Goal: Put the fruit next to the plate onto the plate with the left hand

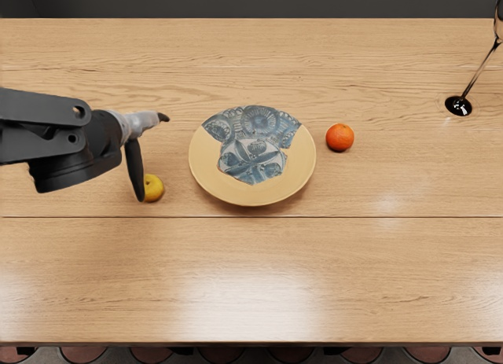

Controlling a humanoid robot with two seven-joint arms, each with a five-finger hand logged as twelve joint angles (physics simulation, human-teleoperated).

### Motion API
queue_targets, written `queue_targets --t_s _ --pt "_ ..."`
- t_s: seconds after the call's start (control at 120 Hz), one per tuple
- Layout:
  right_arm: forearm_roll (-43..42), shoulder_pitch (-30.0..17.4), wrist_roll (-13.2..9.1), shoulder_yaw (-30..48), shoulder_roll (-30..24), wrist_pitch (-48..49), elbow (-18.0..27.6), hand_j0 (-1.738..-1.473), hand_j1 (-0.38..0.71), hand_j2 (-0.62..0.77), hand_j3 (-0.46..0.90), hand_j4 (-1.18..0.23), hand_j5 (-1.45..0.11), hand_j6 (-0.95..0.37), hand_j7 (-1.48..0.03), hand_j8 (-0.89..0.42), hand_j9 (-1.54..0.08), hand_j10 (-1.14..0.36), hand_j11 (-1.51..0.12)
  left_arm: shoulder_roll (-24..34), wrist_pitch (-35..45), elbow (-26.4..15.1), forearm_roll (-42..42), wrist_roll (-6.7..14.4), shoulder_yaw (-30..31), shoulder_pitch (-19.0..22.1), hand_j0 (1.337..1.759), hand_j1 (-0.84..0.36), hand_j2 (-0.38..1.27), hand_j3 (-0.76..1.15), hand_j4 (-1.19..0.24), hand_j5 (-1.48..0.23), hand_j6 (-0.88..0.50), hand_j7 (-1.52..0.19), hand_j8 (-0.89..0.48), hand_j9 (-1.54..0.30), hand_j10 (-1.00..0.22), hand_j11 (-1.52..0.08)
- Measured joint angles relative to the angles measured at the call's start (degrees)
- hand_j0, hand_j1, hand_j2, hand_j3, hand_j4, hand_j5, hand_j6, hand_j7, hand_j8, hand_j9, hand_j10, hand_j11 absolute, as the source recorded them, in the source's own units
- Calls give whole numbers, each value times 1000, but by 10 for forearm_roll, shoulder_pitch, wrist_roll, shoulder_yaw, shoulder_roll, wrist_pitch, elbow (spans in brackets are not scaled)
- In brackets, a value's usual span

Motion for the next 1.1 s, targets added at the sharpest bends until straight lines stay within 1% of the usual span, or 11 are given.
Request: queue_targets --t_s 0.358,0.592,0.75,0.892,1.0,1.1 --pt "0 0 0 0 0 0 0 -1658 -349 0 0 -1 0 -2 0 -1 0 -1 0 -51 68 0 -37 0 38 4 1658 289 11 0 -52 -66 -52 -66 -52 -66 -52 -66" --pt "0 0 0 0 0 0 0 -1658 -349 0 0 -1 0 -2 0 -1 0 -1 0 -93 91 9 -71 0 69 4 1658 271 14 0 -67 -85 -67 -85 -67 -85 -66 -85" --pt "0 0 0 0 0 0 0 -1658 -349 0 0 -1 0 -2 0 -1 0 -1 0 -101 99 21 -82 0 87 4 1658 255 17 0 -80 -103 -80 -103 -80 -103 -80 -102" --pt "0 0 0 0 0 0 0 -1658 -349 0 0 -1 0 -2 0 -1 0 -1 0 -104 109 33 -84 0 96 4 1658 191 27 0 -133 -172 -133 -172 -133 -172 -133 -172" --pt "0 0 0 0 0 0 0 -1658 -349 0 0 -1 0 -2 0 -1 0 -1 0 -108 119 36 -83 0 99 5 1658 117 40 0 -195 -252 -195 -252 -195 -252 -195 -252" --pt "0 0 0 0 0 0 0 -1658 -349 0 0 -1 0 -2 0 -1 0 -1 0 -116 133 37 -81 0 100 10 1658 72 47 0 -232 -300 -232 -300 -232 -300 -232 -300"
